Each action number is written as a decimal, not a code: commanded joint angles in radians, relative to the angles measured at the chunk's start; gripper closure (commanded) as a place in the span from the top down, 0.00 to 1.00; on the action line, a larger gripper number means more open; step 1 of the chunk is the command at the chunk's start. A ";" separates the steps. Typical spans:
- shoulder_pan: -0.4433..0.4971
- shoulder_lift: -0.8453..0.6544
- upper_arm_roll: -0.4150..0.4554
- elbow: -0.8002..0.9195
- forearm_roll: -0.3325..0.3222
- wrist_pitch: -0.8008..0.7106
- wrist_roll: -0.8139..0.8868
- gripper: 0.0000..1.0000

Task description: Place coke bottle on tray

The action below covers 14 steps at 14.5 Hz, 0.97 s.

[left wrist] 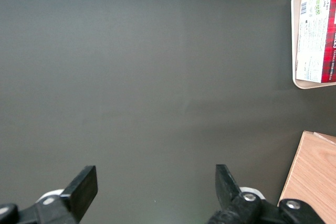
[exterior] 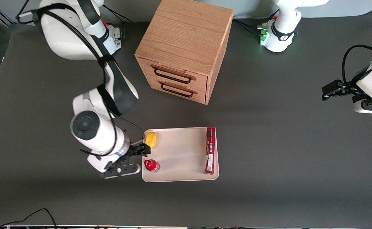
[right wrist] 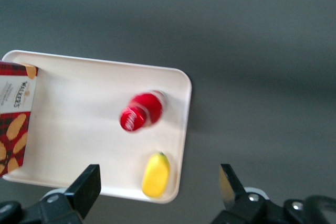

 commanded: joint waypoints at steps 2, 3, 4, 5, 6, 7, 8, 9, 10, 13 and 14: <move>-0.109 -0.244 0.023 -0.187 0.011 -0.134 -0.083 1.00; -0.138 -0.302 0.023 -0.236 0.011 -0.160 -0.125 1.00; -0.164 -0.359 0.024 -0.283 0.011 -0.180 -0.154 1.00; -0.191 -0.417 0.023 -0.336 0.011 -0.197 -0.165 1.00; -0.208 -0.472 0.023 -0.385 0.009 -0.200 -0.185 1.00; -0.230 -0.523 0.023 -0.432 0.009 -0.208 -0.228 1.00; -0.246 -0.584 0.023 -0.493 0.009 -0.206 -0.257 1.00; -0.269 -0.642 0.023 -0.552 0.009 -0.200 -0.262 1.00; -0.286 -0.696 0.023 -0.599 0.009 -0.197 -0.262 1.00; -0.307 -0.810 0.023 -0.716 0.007 -0.174 -0.265 1.00; -0.309 -0.857 0.023 -0.777 0.007 -0.144 -0.265 1.00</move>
